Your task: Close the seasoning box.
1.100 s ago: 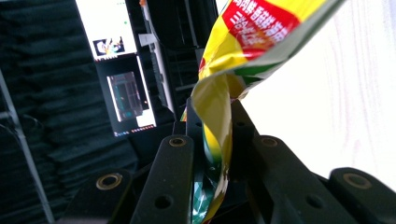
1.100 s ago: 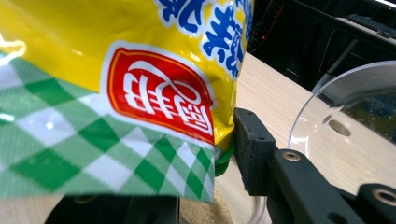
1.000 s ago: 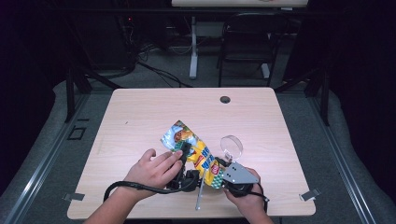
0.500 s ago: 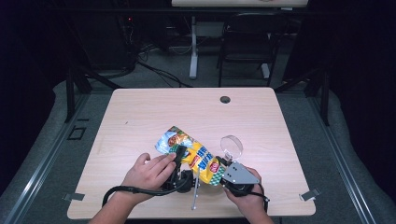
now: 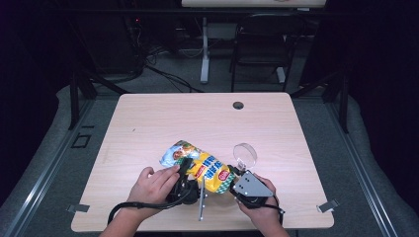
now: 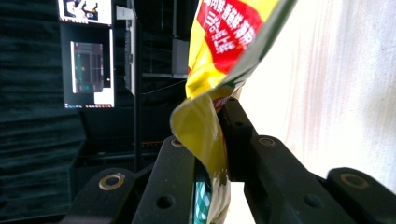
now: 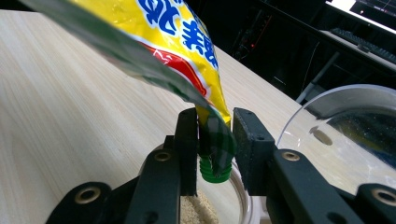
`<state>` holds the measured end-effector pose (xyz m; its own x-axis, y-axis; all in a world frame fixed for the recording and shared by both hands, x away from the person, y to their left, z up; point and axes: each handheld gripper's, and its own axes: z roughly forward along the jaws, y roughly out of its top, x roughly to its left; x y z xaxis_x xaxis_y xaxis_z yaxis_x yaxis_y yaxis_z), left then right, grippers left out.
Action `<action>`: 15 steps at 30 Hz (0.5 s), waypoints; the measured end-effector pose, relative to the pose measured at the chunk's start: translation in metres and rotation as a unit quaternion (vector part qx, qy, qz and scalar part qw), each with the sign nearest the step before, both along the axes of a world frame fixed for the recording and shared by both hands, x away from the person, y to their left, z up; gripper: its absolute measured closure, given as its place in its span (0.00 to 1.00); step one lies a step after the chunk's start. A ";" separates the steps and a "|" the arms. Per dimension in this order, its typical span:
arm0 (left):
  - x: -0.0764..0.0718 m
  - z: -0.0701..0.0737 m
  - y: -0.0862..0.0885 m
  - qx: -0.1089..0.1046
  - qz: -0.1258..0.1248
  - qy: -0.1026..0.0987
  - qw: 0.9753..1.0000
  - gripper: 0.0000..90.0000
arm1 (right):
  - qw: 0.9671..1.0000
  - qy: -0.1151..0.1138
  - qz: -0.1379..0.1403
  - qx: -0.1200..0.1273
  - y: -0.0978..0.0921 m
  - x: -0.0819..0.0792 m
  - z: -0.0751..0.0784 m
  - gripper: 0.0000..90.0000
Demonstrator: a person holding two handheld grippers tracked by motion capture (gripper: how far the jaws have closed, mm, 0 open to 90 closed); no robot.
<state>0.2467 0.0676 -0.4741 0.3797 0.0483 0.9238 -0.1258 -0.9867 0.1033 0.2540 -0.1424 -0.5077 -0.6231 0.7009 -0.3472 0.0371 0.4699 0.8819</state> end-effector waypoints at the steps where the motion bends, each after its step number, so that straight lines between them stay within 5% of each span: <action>1: 0.000 0.000 0.000 -0.002 0.001 0.002 1.000 0.94 | 1.000 -0.001 0.001 0.000 0.000 -0.001 0.001 0.80; 15: 0.001 -0.007 0.008 -0.058 0.011 0.024 0.998 0.94 | 1.000 -0.010 0.000 0.001 0.002 -0.001 0.002 0.80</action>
